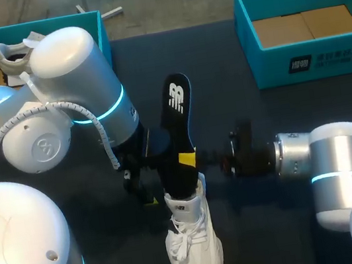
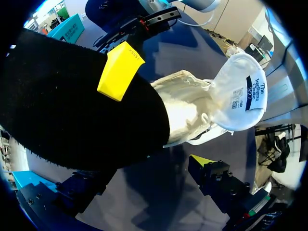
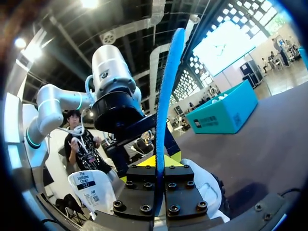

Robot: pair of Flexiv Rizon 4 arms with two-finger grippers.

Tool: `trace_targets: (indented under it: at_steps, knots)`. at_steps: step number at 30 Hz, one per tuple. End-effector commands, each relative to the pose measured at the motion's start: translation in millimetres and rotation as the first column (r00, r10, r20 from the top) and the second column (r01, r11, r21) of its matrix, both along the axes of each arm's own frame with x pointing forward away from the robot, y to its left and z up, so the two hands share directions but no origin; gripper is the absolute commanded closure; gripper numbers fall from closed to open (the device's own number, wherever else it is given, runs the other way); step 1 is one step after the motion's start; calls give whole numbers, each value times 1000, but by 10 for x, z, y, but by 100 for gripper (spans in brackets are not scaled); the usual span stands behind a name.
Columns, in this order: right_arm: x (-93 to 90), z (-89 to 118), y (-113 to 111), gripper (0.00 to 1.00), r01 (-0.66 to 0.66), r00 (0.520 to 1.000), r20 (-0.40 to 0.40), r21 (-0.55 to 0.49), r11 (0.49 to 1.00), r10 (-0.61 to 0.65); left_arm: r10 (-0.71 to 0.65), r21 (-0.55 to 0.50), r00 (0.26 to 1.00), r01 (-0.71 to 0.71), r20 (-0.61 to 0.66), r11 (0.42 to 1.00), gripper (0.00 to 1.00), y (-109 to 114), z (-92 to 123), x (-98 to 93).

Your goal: Take the shoe out of the shoebox, open the shoe tongue, remove and reinsert the insole, then place the shoe into the shoebox

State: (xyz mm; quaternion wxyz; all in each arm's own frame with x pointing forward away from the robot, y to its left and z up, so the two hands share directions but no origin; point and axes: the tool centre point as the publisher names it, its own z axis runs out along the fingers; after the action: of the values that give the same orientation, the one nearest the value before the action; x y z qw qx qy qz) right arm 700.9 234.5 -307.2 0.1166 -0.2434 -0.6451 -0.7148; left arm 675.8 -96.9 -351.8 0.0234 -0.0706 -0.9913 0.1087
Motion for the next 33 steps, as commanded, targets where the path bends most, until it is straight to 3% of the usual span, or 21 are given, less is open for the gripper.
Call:
trace_targets:
  at_steps: [1, 14, 33]
  knots:
    - [0, 68, -20, 100, 0, 1000, 4, -19, 1000, 0, 1, 2, 1000, -1, 1, 1000, 0, -6, -5, -1]
    - [61, 145, -45, 100, -66, 998, -7, -85, 994, 65, 1, 2, 1000, -1, 1, 1000, 0, -6, -5, -1]
    - [-67, -26, -6, 100, -91, 996, -32, -113, 989, 87, 1, 2, 1000, -1, 1, 1000, 0, -6, -5, -1]
